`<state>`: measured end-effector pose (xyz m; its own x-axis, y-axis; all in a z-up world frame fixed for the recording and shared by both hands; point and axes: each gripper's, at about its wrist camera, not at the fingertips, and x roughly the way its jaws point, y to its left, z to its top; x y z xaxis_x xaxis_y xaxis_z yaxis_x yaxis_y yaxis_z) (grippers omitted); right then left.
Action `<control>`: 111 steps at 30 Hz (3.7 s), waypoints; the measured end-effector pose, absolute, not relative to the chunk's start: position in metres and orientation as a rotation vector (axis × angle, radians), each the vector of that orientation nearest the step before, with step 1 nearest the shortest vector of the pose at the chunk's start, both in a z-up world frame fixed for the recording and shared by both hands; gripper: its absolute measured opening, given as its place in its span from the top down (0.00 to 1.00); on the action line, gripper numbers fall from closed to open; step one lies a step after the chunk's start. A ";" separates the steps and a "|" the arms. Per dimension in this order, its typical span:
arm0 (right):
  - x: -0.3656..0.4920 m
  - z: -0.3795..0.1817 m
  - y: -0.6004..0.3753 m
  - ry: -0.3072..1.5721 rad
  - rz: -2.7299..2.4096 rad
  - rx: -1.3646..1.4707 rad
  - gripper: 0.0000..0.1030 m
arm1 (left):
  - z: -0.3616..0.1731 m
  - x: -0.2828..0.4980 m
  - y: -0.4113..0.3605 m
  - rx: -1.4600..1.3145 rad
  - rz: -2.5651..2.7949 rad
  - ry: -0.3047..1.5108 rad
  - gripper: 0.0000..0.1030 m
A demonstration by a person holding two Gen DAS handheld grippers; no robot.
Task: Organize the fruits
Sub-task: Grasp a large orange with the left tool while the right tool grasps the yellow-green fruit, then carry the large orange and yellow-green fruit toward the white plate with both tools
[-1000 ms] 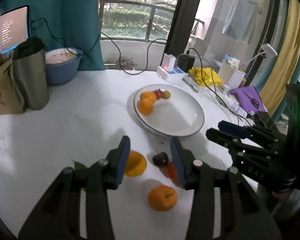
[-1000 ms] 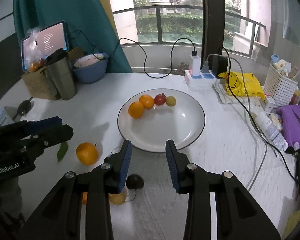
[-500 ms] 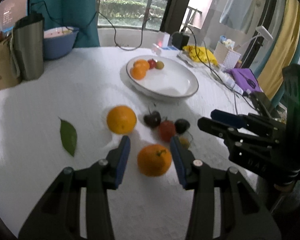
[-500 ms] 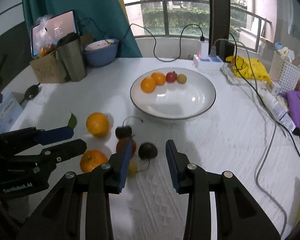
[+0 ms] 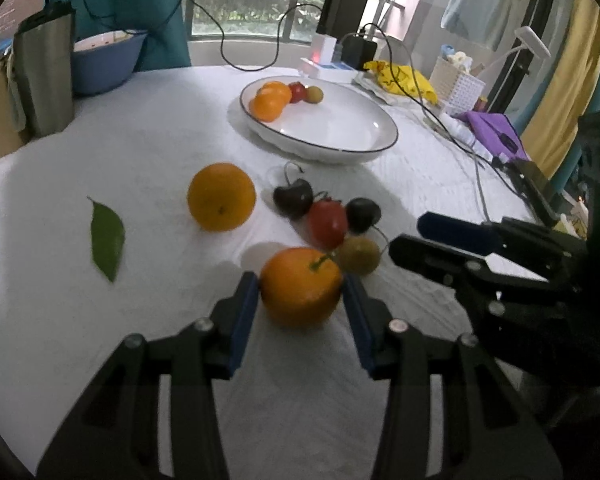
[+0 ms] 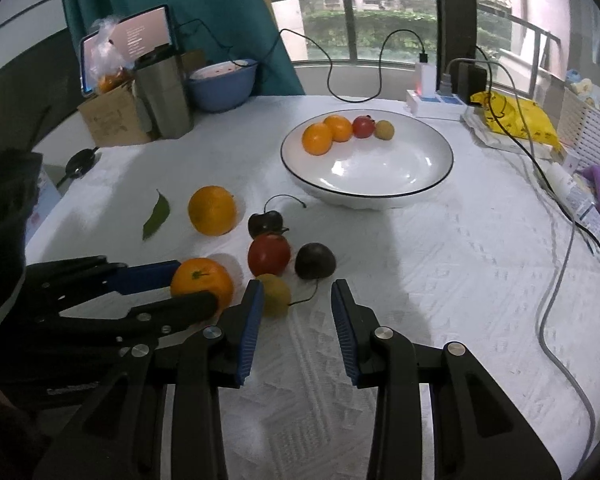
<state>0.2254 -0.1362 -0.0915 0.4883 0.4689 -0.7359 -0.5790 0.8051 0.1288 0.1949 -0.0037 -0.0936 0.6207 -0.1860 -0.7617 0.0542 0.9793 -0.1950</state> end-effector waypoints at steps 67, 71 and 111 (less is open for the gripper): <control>0.286 -0.055 -0.142 0.782 0.654 -0.179 0.72 | -0.045 0.245 -0.003 -0.111 -0.183 0.794 0.56; 0.299 -0.054 -0.147 0.781 0.642 -0.171 0.72 | -0.043 0.261 -0.006 -0.093 -0.194 0.792 0.56; 0.418 -0.096 -0.143 0.854 0.605 -0.120 0.72 | -0.069 0.379 -0.013 -0.032 -0.214 0.859 0.56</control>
